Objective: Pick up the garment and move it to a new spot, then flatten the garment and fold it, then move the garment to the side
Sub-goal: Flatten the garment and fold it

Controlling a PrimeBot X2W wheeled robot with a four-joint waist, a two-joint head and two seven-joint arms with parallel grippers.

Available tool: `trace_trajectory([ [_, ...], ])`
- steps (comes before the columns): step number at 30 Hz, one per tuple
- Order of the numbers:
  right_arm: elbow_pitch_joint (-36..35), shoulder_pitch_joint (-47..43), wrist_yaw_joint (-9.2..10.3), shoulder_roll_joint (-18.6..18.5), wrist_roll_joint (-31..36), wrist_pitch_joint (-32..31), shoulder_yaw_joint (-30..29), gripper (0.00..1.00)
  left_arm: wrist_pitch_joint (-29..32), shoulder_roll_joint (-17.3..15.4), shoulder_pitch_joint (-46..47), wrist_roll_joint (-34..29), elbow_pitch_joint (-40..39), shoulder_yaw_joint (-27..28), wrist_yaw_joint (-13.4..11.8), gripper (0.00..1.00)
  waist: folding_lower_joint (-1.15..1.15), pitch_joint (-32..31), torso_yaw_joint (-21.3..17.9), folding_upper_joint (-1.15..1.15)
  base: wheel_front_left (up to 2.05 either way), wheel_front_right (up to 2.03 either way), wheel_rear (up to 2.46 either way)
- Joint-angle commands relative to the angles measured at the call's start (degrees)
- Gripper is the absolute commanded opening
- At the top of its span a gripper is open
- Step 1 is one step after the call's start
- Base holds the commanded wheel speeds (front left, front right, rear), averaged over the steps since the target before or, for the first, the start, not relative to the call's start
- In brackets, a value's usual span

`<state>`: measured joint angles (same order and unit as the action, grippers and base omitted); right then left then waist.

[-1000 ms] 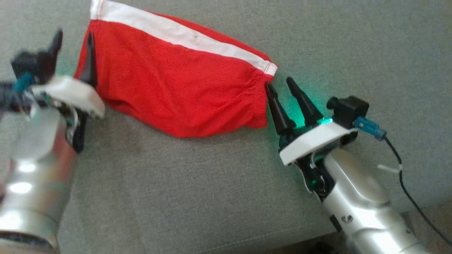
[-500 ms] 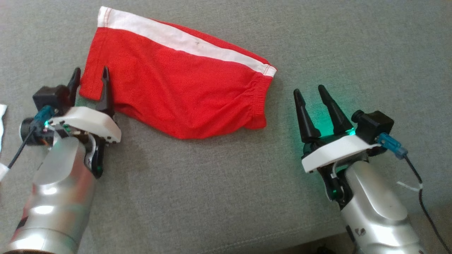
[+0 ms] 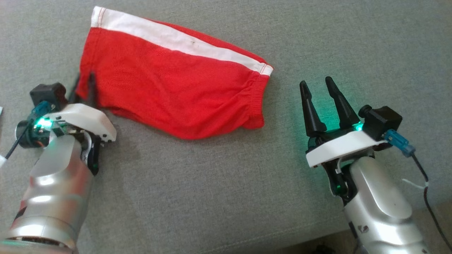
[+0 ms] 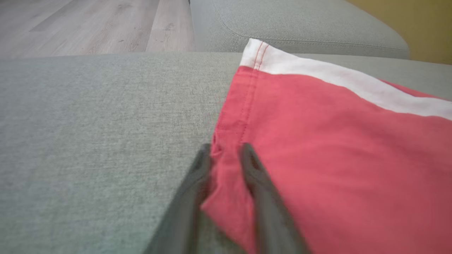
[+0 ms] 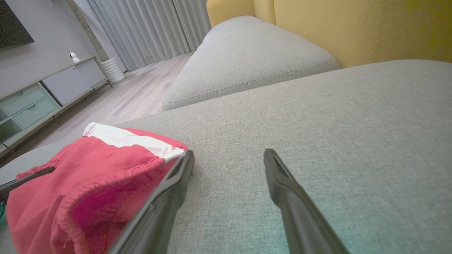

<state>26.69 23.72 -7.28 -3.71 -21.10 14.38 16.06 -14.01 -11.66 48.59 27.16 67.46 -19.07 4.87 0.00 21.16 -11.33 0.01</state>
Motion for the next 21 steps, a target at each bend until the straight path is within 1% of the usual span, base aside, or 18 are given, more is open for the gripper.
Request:
trace_trajectory([
  [1, -1.85, -1.08, -0.21, 0.83, -0.06, 0.62, 0.51, 1.0, 1.03, -1.55, -1.8, -0.18, 2.21, 0.57, -0.12, 0.0, 0.0, -0.22, 0.08, -0.01, 0.0, 0.0, 0.0],
  [5, -1.34, -1.53, -0.21, 0.83, 1.16, 0.62, -0.86, 1.0, -0.22, -0.06, -3.67, 0.85, 3.17, 0.99, 0.39, 0.0, 0.0, -2.52, 1.27, -0.01, 0.0, 0.0, 0.0],
  [8, -0.83, -2.52, -0.21, 0.83, 1.76, 0.62, -1.92, 1.0, -0.84, 0.97, -6.05, 1.57, 2.0, 2.06, -0.4, 0.0, 0.0, -5.02, 2.59, -0.01, 0.0, 0.0, 0.0],
  [10, -0.41, -3.5, -0.21, 0.83, 1.98, 0.62, -2.4, 1.0, -0.93, 1.5, -8.33, 1.56, -0.31, 2.8, -1.19, 0.0, 0.0, -6.9, 3.65, -0.01, 0.0, 0.0, 0.0],
  [11, -0.41, -3.5, -0.21, 0.83, 1.98, 0.62, -2.4, 1.0, -0.93, 1.5, -8.33, 1.56, -0.31, 2.8, -1.19, 0.0, 0.0, -6.9, 3.65, -0.01, 0.0, 0.0, 0.0],
  [17, 0.79, -6.6, -0.21, 0.83, 1.98, 0.62, -3.44, 1.0, -0.97, 3.72, -18.4, 0.91, -9.6, 6.45, -4.44, 0.0, 0.0, -11.69, 6.44, -0.01, 0.0, 0.0, 0.0],
  [21, 1.08, -8.09, -0.21, 0.83, 2.26, 0.62, -3.92, 1.0, -0.97, 5.06, -23.89, -0.29, -15.81, 8.98, -6.32, 0.0, 0.0, -13.11, 7.94, -0.01, 0.0, 0.0, 0.0],
])
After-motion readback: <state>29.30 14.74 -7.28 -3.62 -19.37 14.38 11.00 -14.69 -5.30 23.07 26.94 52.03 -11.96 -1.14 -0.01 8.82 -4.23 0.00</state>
